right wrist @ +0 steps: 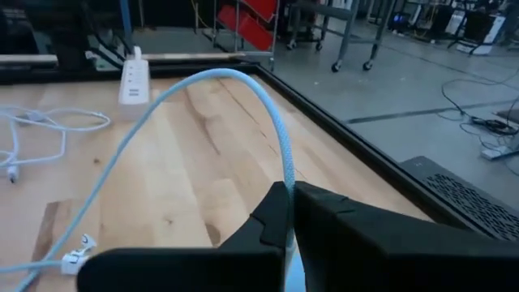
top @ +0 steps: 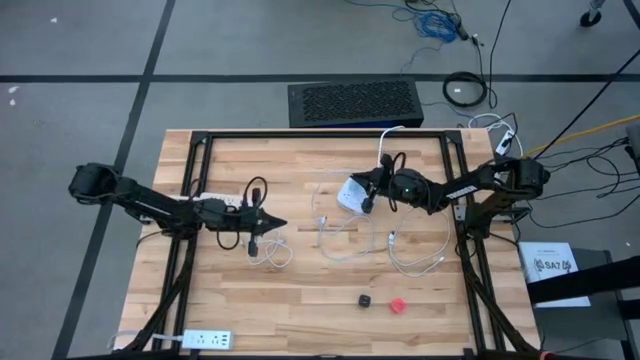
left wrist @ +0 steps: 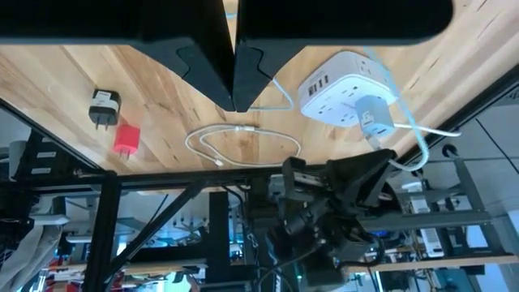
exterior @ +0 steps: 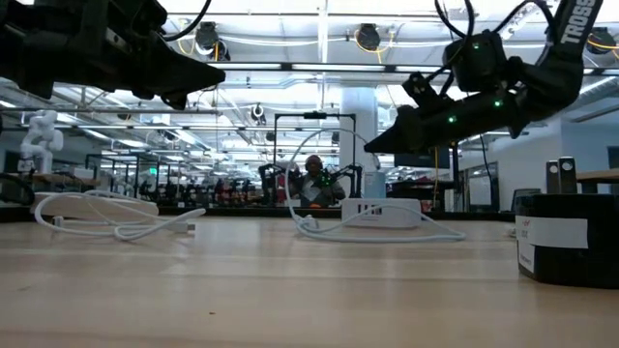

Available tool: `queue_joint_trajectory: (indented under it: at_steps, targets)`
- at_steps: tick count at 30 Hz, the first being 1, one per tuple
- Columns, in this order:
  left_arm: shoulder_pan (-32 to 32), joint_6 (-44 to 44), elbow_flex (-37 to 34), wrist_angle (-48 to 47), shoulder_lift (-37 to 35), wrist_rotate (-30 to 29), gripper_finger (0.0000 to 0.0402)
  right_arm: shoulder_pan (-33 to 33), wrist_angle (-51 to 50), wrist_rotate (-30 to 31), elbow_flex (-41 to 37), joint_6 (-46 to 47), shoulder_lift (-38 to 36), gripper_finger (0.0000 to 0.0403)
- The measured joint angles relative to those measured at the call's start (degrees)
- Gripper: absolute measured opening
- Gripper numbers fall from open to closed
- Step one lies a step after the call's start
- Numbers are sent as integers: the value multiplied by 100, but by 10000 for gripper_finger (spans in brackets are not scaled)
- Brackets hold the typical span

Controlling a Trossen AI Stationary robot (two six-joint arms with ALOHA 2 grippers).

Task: Insert USB
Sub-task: Insert the middle white charger cable into the white charger adapter

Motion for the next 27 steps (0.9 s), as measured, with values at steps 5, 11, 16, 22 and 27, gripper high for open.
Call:
queue_joint_trajectory:
  at_steps: [5, 11, 16, 22, 27]
  targets:
    - [0, -6, 0, 6, 0, -10, 10, -2, 242, 17, -72, -19, 0, 0]
    - [2, -6, 0, 20, 0, -50, 10, -77, 287, -58, -71, -95, 30, 0]
    - [2, 1, 0, 15, 0, -59, 10, -94, 605, -112, -69, -126, 323, 0]
    - [2, 8, 0, 13, -2, -72, 10, -120, 1180, -154, -59, -119, 781, 0]
    - [2, 18, 0, 10, -2, -90, 10, -120, 1429, -165, -62, -136, 994, 0]
